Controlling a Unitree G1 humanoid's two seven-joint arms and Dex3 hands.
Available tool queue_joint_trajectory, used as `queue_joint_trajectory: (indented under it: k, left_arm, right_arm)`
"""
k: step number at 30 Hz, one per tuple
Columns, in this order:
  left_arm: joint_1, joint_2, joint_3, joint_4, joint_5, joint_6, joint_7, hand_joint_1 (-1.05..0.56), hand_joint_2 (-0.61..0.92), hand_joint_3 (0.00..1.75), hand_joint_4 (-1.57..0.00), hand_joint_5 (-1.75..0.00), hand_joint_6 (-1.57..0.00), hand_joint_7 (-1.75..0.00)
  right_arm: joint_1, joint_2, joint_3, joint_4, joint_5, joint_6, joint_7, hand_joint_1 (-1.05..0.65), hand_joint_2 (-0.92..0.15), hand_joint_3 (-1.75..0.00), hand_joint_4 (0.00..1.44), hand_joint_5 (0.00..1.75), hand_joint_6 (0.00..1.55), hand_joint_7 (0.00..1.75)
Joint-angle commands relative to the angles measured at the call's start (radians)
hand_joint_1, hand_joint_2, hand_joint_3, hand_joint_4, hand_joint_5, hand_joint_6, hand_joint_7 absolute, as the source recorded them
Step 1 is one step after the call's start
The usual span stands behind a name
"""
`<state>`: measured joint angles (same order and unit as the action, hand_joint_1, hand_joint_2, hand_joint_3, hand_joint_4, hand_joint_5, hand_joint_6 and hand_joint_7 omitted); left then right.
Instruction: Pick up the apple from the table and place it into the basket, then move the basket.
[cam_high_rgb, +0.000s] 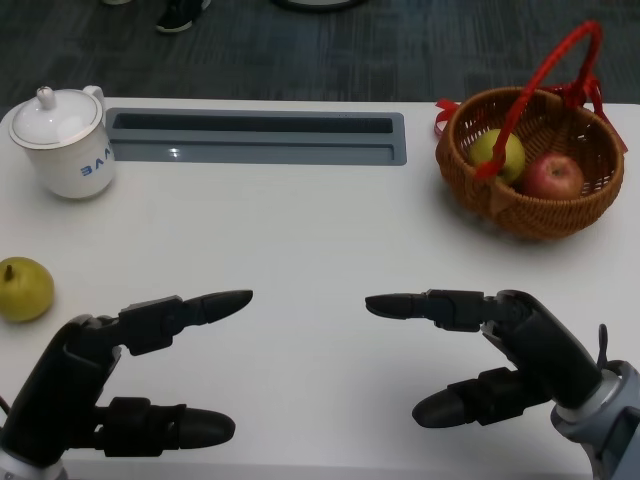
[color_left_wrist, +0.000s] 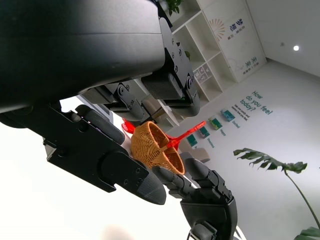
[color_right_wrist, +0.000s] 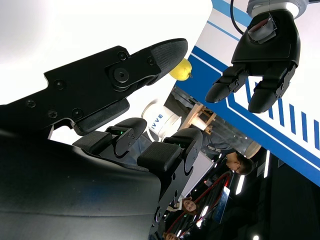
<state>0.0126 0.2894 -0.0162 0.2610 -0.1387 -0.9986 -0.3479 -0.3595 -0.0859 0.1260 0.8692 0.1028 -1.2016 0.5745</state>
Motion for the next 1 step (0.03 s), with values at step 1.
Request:
queue_joint_trajectory:
  k: [1]
  left_arm:
    - [-0.008, 0.011, 0.011, 0.011, -0.016, -0.014, -0.014, -0.5, 0.75, 0.0, -0.76, -0.01, -0.72, 0.0]
  right_arm:
    - [0.006, -0.011, -0.008, 0.003, 0.005, -0.006, -0.007, -0.52, -0.78, 0.0, 0.65, 0.0, 0.61, 0.0]
